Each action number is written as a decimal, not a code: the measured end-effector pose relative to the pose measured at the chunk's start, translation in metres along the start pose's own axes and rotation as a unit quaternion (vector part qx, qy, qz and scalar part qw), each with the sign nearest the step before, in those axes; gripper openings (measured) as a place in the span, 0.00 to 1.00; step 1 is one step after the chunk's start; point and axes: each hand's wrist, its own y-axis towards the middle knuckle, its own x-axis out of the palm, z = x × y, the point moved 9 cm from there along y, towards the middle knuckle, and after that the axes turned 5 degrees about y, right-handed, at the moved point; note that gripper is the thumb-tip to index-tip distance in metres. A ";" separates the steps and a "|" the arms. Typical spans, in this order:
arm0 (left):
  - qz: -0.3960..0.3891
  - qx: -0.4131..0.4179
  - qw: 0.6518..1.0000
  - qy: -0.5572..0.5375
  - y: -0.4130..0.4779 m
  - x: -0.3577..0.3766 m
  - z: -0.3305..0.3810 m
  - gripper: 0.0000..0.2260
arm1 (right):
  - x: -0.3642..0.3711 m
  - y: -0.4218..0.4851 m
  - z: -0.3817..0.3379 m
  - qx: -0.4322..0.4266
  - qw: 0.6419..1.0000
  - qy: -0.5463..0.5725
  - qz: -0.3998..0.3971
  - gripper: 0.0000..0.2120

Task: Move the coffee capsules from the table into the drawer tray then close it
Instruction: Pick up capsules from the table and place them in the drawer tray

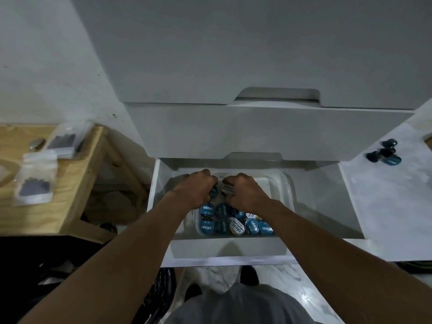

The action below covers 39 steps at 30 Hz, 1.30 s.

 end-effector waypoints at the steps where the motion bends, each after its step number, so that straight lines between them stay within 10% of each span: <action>1: -0.003 0.000 1.000 -0.008 0.000 0.000 -0.001 0.20 | 0.000 0.000 0.000 0.000 1.000 0.004 -0.001 0.18; 29: 0.021 -0.054 0.996 0.062 -0.008 -0.005 -0.004 0.14 | 0.013 0.001 -0.007 -0.026 1.000 -0.002 -0.015 0.21; 39: 0.113 -0.033 0.993 0.017 -0.023 -0.042 0.033 0.11 | -0.056 -0.043 0.012 0.013 0.985 -0.103 0.140 0.16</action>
